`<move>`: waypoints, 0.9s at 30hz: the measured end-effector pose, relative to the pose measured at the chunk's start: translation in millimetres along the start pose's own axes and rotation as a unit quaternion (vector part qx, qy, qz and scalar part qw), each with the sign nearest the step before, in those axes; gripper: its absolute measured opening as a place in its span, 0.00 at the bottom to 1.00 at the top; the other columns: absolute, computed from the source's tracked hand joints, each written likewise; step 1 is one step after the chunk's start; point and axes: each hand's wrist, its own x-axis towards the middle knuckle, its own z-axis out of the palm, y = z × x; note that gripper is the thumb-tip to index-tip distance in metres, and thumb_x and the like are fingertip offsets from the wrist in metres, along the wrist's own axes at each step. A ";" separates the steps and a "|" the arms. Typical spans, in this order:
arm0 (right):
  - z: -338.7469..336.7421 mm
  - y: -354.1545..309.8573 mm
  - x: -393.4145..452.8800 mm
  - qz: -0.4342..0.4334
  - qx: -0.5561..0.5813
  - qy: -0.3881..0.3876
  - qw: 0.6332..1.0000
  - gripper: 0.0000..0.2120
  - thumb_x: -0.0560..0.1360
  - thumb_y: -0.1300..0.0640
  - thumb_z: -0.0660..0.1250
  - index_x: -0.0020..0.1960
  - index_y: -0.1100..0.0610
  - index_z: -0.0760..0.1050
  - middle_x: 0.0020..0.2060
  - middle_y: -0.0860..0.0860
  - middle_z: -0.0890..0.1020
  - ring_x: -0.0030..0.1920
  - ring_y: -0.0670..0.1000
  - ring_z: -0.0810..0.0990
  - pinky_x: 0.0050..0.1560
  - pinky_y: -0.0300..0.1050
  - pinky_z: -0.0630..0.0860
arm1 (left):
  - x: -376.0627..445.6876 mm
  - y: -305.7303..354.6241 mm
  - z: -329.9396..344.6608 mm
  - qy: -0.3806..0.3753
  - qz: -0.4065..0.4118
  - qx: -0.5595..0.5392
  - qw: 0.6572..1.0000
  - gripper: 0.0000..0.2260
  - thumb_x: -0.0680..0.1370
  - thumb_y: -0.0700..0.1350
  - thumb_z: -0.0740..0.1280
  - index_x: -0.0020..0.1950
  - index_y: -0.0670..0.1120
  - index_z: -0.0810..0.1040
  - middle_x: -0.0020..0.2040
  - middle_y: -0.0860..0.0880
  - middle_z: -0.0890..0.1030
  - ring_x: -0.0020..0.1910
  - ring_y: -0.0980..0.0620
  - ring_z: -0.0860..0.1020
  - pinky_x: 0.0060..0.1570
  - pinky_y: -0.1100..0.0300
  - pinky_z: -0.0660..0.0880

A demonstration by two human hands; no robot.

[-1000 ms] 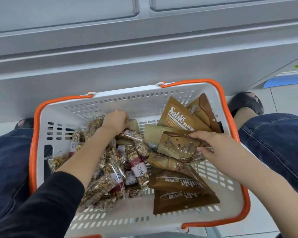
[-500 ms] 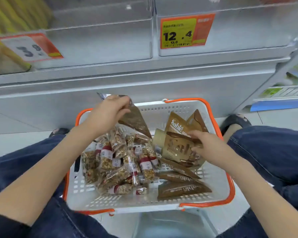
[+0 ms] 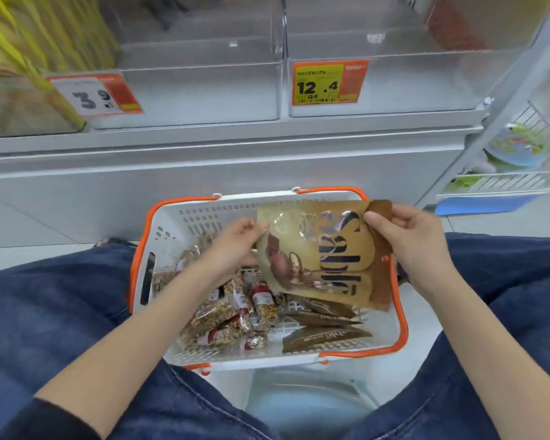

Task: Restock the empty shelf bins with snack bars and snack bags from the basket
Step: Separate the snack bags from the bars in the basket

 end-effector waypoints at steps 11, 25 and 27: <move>22.7 15.0 35.8 -0.179 -0.509 -0.197 0.818 0.08 0.77 0.54 0.66 0.49 0.53 0.83 0.43 0.51 0.85 0.44 0.52 0.79 0.46 0.50 0.76 | 17.5 -73.6 15.8 -0.116 -0.096 0.309 0.939 0.04 0.79 0.46 0.62 0.51 0.46 0.70 0.36 0.49 0.72 0.29 0.54 0.66 0.28 0.60 0.62; 60.3 98.9 37.0 -0.044 -0.650 -0.329 0.683 0.22 0.75 0.71 0.59 0.66 0.55 0.71 0.51 0.56 0.81 0.51 0.56 0.81 0.50 0.46 0.79 | 41.8 -92.3 53.4 -0.189 -0.094 0.235 0.949 0.21 0.79 0.37 0.60 0.72 0.46 0.67 0.60 0.45 0.78 0.35 0.59 0.72 0.29 0.70 0.67; 69.3 106.9 32.0 -0.037 -0.653 -0.351 0.670 0.19 0.75 0.70 0.59 0.63 0.56 0.74 0.51 0.55 0.81 0.50 0.56 0.81 0.50 0.46 0.78 | 42.5 -93.4 52.8 -0.169 -0.090 0.233 0.954 0.21 0.78 0.36 0.61 0.71 0.46 0.68 0.61 0.46 0.78 0.40 0.55 0.76 0.36 0.65 0.73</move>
